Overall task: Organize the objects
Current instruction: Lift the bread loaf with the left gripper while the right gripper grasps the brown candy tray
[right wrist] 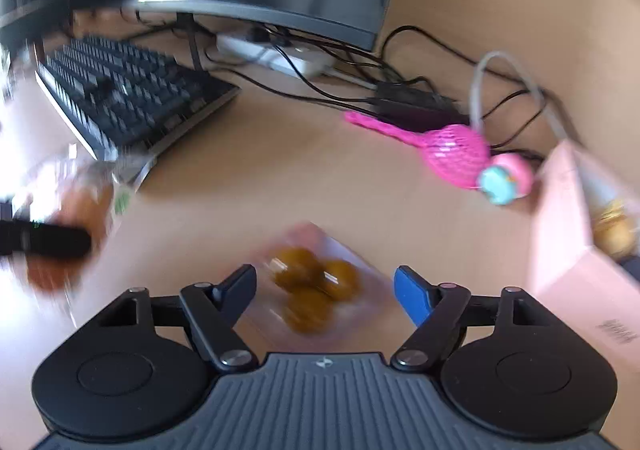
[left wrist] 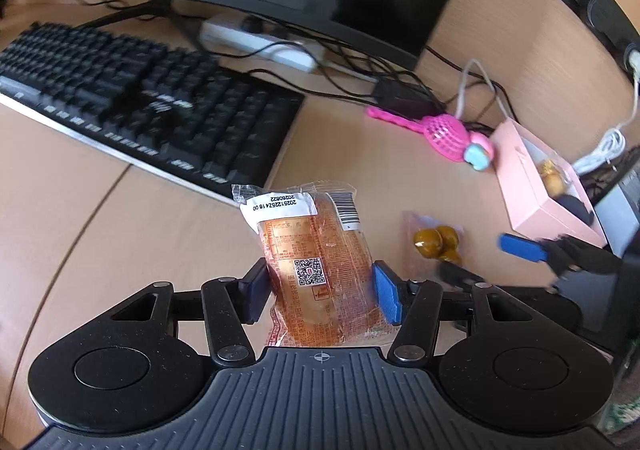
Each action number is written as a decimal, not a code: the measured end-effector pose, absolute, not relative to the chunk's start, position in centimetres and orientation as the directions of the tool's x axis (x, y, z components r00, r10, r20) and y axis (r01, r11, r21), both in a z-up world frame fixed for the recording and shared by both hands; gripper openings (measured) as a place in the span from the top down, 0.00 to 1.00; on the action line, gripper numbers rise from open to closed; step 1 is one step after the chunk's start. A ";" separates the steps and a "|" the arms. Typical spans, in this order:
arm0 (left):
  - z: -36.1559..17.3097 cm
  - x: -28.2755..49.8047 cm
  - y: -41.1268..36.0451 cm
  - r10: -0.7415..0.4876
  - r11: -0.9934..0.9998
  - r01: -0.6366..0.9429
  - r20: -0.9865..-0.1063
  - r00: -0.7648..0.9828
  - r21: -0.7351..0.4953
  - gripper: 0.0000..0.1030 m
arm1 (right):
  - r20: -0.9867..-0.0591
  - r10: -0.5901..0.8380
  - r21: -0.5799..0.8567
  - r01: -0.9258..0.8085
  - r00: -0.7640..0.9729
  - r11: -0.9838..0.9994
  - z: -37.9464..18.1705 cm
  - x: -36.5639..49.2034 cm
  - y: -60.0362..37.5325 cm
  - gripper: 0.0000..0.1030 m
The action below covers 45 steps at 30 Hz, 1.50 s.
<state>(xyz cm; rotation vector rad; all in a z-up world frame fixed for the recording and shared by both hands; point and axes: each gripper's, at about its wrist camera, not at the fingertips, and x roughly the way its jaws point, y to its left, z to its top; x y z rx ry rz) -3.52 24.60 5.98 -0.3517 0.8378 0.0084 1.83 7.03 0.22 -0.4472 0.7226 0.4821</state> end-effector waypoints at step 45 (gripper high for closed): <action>5.8 -3.3 17.6 -0.252 0.966 0.098 -0.776 0.578 -0.240 0.43 | -0.769 0.284 -0.052 -0.499 0.573 0.865 3.7 -1.1 0.2 0.41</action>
